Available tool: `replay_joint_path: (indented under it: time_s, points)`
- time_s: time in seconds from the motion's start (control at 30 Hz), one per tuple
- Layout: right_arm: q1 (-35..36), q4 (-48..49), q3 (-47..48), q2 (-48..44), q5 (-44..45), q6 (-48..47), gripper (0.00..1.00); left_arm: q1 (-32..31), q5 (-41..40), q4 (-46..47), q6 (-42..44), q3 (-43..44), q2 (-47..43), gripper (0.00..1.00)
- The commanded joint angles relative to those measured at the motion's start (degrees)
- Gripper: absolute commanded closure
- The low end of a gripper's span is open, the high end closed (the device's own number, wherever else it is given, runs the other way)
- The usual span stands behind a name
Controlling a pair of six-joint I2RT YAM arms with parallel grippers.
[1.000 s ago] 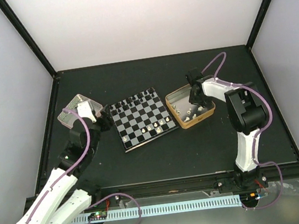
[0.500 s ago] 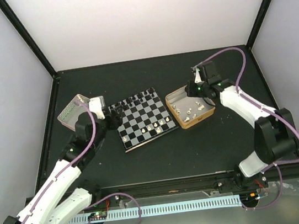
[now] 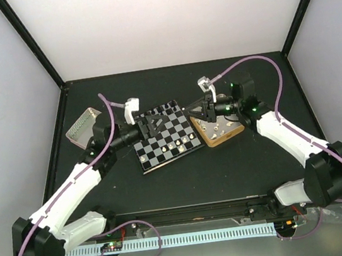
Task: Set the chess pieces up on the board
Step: Place the chess piece on the chessboard.
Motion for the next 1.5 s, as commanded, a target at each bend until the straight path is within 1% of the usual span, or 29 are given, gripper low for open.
replay_joint_path:
  time_s: [0.0,0.13,0.2,0.3,0.4,0.57,0.7,0.87,1.03,1.07,1.13,1.23,1.33,1.37,1.47]
  points:
    - [1.5,2.1,1.5,-1.7,-11.3,-3.7,0.89,0.4,15.3,13.1,-9.9,2.6,3.4,0.28]
    - [2.9,-4.5,3.9,-1.9,-12.7,-9.5,0.89,0.4,24.4,20.5,-15.2,4.0,7.5,0.27]
    - [3.6,-5.2,4.2,-1.9,-13.2,-10.7,0.89,0.4,26.9,24.0,-18.7,3.8,8.9,0.27]
    - [4.1,-6.5,4.9,-1.4,-13.0,-12.0,0.88,0.4,28.3,27.0,-21.7,3.4,10.0,0.29]
    - [4.8,-9.1,6.1,-0.8,-12.5,-14.2,0.88,0.4,28.9,28.8,-23.7,3.0,10.5,0.36]
    - [5.3,-12.3,7.8,0.2,-10.5,-16.5,0.88,0.4,29.9,27.3,-24.7,3.2,11.3,0.5]
    - [5.9,-15.2,9.5,0.8,-7.8,-18.9,0.88,0.4,30.5,26.0,-25.9,3.2,12.5,0.56]
    - [7.5,-22.4,13.1,1.8,-1.4,-25.1,0.88,0.4,31.3,27.9,-32.0,2.9,13.8,0.57]
    - [9.0,-28.6,16.1,2.3,5.0,-30.7,0.88,0.9,31.1,30.8,-37.6,1.7,14.5,0.62]
    - [9.2,-29.2,16.3,2.2,6.0,-31.5,0.88,1.2,30.7,32.3,-39.1,0.8,14.3,0.61]
    - [9.5,-29.6,16.2,1.6,7.9,-32.4,0.88,1.7,30.4,33.9,-41.4,-0.3,14.3,0.54]
    - [10.1,-29.3,15.6,0.5,9.3,-33.4,0.88,1.9,30.7,35.0,-42.9,-0.4,14.6,0.52]
    - [11.2,-29.4,15.6,-0.1,11.1,-34.7,0.88,2.0,30.7,34.5,-43.3,0.1,14.5,0.51]
    - [11.5,-29.5,15.7,-0.1,11.8,-35.1,0.88,2.0,30.8,33.9,-43.0,0.3,14.6,0.52]
    - [12.4,-30.8,16.3,0.2,13.4,-36.3,0.89,2.1,30.9,30.9,-41.4,0.9,14.6,0.59]
